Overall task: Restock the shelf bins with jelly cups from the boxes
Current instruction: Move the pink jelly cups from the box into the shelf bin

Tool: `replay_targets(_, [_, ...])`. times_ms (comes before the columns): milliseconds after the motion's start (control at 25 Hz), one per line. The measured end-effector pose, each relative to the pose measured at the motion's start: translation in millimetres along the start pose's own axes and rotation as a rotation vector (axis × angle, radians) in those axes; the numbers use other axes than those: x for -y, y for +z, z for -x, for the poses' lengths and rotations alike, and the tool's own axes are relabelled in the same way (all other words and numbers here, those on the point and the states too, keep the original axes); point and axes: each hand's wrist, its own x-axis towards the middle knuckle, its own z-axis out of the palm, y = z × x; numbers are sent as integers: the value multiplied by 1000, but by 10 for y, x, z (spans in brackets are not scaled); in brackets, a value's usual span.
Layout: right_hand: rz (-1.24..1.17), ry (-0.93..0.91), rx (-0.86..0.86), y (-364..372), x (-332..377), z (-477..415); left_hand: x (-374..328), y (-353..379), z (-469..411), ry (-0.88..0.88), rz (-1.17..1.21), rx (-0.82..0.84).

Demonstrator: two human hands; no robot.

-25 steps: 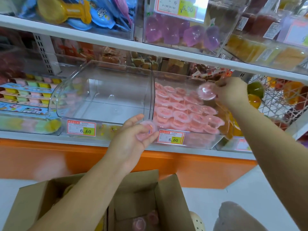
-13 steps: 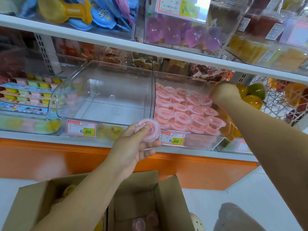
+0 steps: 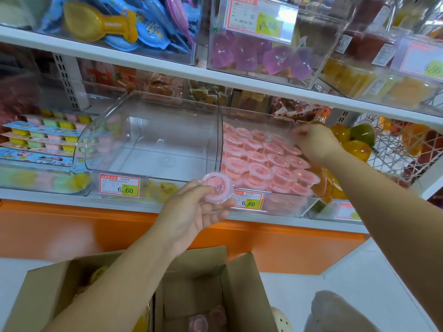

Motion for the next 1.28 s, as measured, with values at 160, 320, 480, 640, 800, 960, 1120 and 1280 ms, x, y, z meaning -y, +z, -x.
replay_targets(160, [-475,-88,416,-118,656,612,-41,60,-36,113,-30,35])
replay_targets(320, [-596,-219,500,90,952,860,-87,132,-98,202,-124,34])
replay_targets(480, [-693,-11,103,115,879,355,-143,48,-119,175,-64,-4])
replay_targets(640, [-412,220,67,351,952,-429,-172,-109,-155,168,-72,-114])
replay_targets(800, [-278,212,145,647,1081,-834,-163,-171,-202,164,-106,-190])
replay_targets(960, [-186,194,271,779,1031,-841,-126,-175,-204,153,-151,-194])
replay_targets(1120, [-198,207,330,775,996,-798,-112,-179,-176,138,-169,-199])
replay_targets(1280, [-159,189,322,761,965,-720,-96,-171,-134,110,-214,-207])
